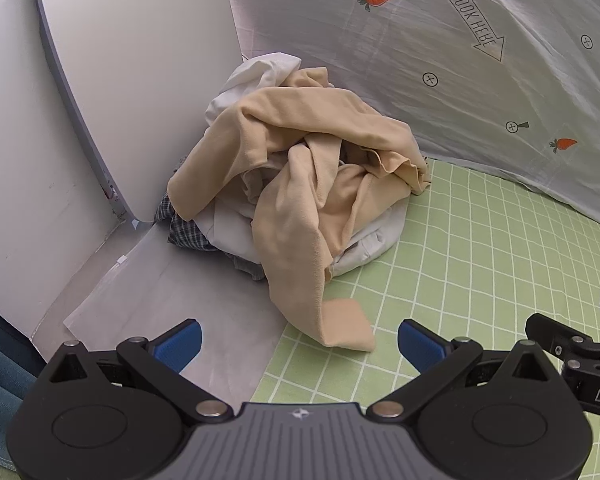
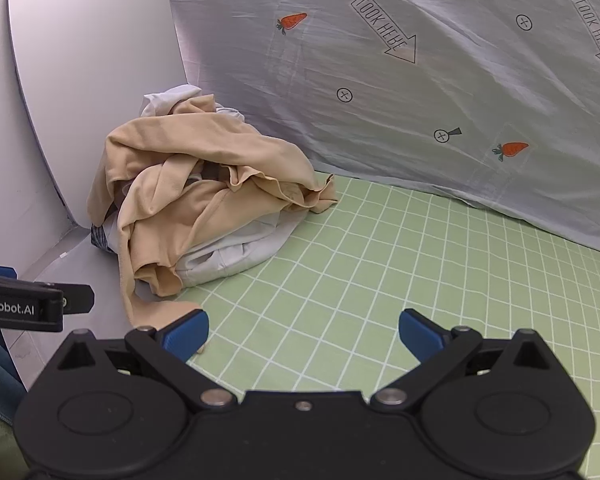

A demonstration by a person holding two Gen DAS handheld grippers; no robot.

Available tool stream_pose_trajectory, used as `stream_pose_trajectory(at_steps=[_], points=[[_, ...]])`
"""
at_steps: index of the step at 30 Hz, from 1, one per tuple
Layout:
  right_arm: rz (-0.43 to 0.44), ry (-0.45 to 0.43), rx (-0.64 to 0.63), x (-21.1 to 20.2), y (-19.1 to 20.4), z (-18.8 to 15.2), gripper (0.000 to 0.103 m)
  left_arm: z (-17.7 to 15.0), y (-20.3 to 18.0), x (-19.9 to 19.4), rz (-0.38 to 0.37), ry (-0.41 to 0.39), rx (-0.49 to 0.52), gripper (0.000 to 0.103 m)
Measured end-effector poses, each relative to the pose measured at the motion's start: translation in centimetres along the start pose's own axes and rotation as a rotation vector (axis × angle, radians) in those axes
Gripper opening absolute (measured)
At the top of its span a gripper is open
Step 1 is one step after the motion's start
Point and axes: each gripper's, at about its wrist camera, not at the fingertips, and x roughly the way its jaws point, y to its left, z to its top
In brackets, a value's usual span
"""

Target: Fold clothes

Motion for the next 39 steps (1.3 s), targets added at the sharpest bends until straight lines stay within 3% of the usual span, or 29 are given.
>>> stream_pose_trajectory(at_steps=[39], points=[[0.005,0.001,-0.004,-0.10,-0.09,-0.10,0.102,-0.07,-0.70,0.19,0.025,0.010,0.001,0.103]])
